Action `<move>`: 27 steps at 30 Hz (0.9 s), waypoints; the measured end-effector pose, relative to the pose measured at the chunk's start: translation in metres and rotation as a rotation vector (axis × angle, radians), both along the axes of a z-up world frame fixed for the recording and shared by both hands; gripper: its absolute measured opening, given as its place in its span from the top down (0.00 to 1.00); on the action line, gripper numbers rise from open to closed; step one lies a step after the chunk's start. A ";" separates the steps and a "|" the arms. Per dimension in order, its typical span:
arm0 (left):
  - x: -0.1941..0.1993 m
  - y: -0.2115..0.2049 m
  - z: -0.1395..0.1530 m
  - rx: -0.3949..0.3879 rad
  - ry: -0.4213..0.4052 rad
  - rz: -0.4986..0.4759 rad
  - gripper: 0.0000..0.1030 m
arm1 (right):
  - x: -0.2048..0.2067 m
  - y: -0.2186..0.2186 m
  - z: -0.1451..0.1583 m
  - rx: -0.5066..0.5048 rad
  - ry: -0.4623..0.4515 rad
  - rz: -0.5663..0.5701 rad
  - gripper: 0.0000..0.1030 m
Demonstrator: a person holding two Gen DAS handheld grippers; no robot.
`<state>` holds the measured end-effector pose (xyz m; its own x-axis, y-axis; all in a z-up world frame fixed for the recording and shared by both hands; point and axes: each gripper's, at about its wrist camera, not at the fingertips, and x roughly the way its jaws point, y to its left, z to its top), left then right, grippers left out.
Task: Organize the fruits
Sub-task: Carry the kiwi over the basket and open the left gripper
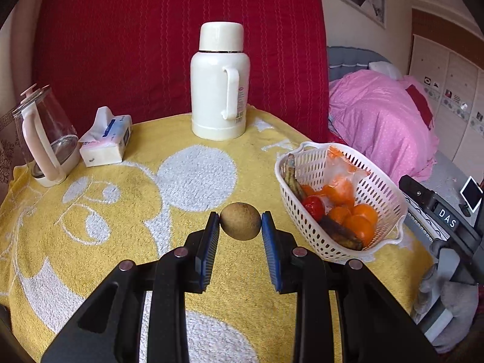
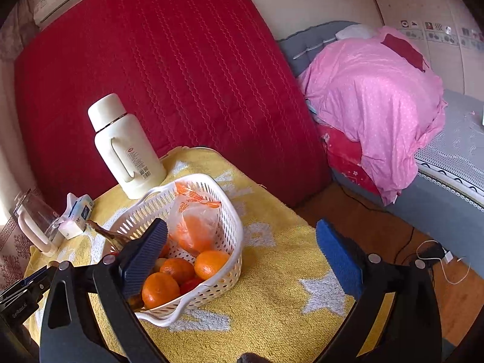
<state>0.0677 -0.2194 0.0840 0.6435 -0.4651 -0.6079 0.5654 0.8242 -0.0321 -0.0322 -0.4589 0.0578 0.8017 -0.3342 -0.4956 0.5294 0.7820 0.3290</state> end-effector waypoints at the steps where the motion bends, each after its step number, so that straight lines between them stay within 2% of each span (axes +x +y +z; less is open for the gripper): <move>1: -0.001 -0.008 0.001 0.001 -0.003 -0.011 0.72 | -0.001 0.000 -0.001 0.001 -0.002 -0.010 0.03; 6: -0.007 -0.045 0.005 -0.004 0.003 -0.069 0.72 | -0.020 -0.014 0.001 0.045 -0.071 -0.092 0.03; 11: -0.009 -0.078 0.003 0.019 -0.006 -0.120 0.72 | -0.023 -0.027 -0.006 0.126 -0.067 -0.097 0.03; 18: -0.001 -0.101 -0.009 0.050 0.002 -0.132 0.72 | -0.023 -0.020 0.000 0.081 -0.072 -0.096 0.03; 27: 0.002 -0.117 -0.021 0.082 -0.008 -0.149 0.72 | -0.023 -0.024 -0.002 0.101 -0.066 -0.102 0.03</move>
<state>0.0694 -0.3365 0.0631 0.5761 -0.5047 -0.6430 0.6817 0.7307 0.0372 -0.0552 -0.4830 0.0558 0.7982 -0.3661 -0.4784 0.5788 0.6864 0.4402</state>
